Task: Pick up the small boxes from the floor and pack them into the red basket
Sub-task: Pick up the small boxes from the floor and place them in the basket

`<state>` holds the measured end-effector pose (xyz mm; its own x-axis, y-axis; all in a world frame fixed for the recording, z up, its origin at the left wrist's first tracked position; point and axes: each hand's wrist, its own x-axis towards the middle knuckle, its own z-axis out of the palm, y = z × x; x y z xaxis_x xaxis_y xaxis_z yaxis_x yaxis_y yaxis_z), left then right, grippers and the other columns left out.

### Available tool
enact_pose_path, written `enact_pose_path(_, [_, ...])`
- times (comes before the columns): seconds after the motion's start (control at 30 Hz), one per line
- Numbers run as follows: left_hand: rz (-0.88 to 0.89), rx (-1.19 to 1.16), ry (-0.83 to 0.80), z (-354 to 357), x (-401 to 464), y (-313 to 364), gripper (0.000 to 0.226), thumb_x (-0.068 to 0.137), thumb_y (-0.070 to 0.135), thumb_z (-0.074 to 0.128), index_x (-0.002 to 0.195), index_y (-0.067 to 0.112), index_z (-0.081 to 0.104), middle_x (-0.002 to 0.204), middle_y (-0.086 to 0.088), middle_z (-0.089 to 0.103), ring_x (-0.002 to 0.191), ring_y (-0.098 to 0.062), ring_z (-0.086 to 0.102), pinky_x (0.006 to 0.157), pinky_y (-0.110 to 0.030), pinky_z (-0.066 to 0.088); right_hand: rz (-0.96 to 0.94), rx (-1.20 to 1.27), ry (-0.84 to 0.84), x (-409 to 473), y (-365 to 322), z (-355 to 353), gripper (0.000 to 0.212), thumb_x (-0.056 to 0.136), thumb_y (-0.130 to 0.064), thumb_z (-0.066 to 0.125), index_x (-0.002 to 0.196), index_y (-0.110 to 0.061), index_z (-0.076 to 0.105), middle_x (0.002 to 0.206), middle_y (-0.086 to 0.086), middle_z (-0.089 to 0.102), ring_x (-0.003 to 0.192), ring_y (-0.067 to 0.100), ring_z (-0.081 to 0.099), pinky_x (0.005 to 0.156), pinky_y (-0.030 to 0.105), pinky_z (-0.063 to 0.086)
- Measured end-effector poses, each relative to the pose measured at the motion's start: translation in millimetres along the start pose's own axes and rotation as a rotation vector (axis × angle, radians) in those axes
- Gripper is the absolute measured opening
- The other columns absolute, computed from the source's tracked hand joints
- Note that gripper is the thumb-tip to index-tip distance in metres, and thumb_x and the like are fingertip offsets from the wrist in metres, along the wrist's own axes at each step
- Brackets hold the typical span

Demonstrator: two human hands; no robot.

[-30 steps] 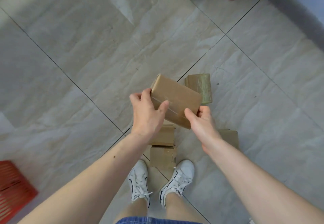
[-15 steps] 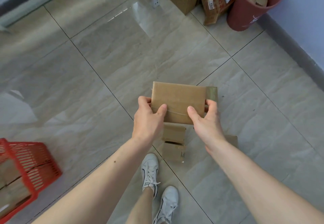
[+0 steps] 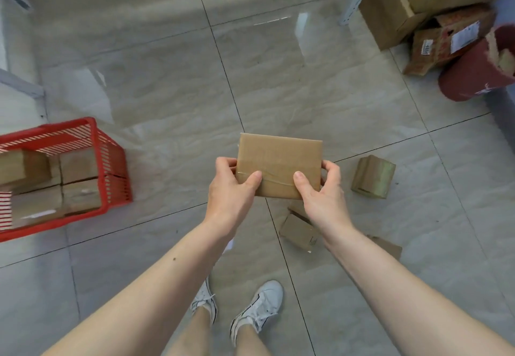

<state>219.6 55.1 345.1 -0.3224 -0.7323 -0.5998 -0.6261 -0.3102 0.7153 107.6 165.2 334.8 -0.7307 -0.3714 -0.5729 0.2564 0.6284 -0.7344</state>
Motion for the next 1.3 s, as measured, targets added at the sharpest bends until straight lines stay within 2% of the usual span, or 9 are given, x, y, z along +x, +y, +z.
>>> enact_pose_path(0.1, [-0.024,-0.044,0.053,-46,0,-17,0.04,0.084,0.032,0.069,0.116,0.022,0.047,0.115,0.006,0.061,0.108,-0.016,0.061,0.095,-0.042,0.051,-0.024,-0.027,-0.068,-18,-16,41,0.055,0.092,-0.037,0.064,0.14,-0.026,0.038,0.117,-0.008,0.056,0.101,0.009,0.058,0.079,0.018,0.041])
enact_pose_path(0.23, [-0.039,-0.093,0.126,-115,2,-43,0.039,0.083,0.03,0.069,0.115,0.023,0.048,0.108,0.012,0.06,0.106,-0.013,0.06,0.091,-0.034,0.05,-0.037,-0.026,-0.15,-48,-34,105,0.05,0.093,-0.034,0.064,0.136,-0.028,0.041,0.112,-0.011,0.059,0.098,0.001,0.06,0.074,0.013,0.043])
enact_pose_path(0.37, [-0.048,-0.116,0.163,-193,7,-72,0.04,0.083,0.028,0.07,0.116,0.023,0.048,0.105,0.014,0.059,0.104,-0.012,0.06,0.089,-0.031,0.049,-0.034,-0.045,-0.193,-80,-49,180,0.049,0.093,-0.033,0.064,0.136,-0.026,0.041,0.115,-0.006,0.061,0.104,0.013,0.063,0.089,0.03,0.051])
enact_pose_path(0.43, [-0.053,-0.12,0.178,-234,12,-89,0.04,0.083,0.029,0.07,0.116,0.024,0.048,0.102,0.016,0.059,0.104,-0.012,0.061,0.09,-0.033,0.05,-0.036,-0.052,-0.216,-96,-55,221,0.05,0.092,-0.033,0.064,0.136,-0.027,0.041,0.116,-0.005,0.061,0.104,0.014,0.063,0.093,0.035,0.052])
enact_pose_path(0.67, [-0.107,-0.102,0.209,-359,37,-142,0.037,0.085,0.035,0.061,0.119,0.027,0.046,0.107,0.014,0.061,0.106,-0.017,0.06,0.095,-0.046,0.05,-0.021,-0.039,-0.284,-135,-71,352,0.042,0.092,-0.029,0.066,0.128,-0.029,0.044,0.113,-0.002,0.062,0.096,0.014,0.063,0.085,0.032,0.053])
enact_pose_path(0.77, [-0.136,-0.102,0.262,-393,50,-161,0.031,0.091,0.03,0.055,0.121,0.026,0.048,0.112,0.007,0.061,0.107,-0.02,0.059,0.096,-0.045,0.048,-0.022,-0.043,-0.309,-142,-76,396,0.043,0.092,-0.027,0.065,0.13,-0.026,0.045,0.111,0.0,0.063,0.09,0.012,0.062,0.082,0.032,0.052])
enact_pose_path(0.93, [-0.154,-0.159,0.345,-437,81,-181,0.029,0.095,0.024,0.048,0.124,0.024,0.053,0.124,-0.002,0.059,0.11,-0.022,0.057,0.099,-0.046,0.047,-0.018,-0.102,-0.339,-135,-88,456,0.043,0.092,-0.027,0.064,0.132,-0.025,0.047,0.115,0.003,0.065,0.095,0.017,0.064,0.092,0.042,0.055])
enact_pose_path(1.1, [-0.186,-0.196,0.382,-473,121,-188,0.034,0.099,0.019,0.042,0.132,0.021,0.051,0.131,-0.003,0.052,0.107,-0.018,0.057,0.087,-0.033,0.045,0.014,-0.163,-0.349,-114,-108,506,0.053,0.09,-0.032,0.065,0.136,-0.016,0.047,0.127,0.003,0.062,0.111,0.019,0.063,0.099,0.046,0.052])
enact_pose_path(1.3, [-0.25,-0.286,0.375,-508,157,-204,0.046,0.096,0.015,0.049,0.141,0.022,0.046,0.136,-0.001,0.05,0.111,-0.016,0.056,0.096,-0.034,0.047,0.038,-0.202,-0.401,-96,-126,557,0.035,0.092,-0.03,0.064,0.124,-0.019,0.056,0.115,-0.002,0.067,0.105,0.017,0.066,0.095,0.045,0.055])
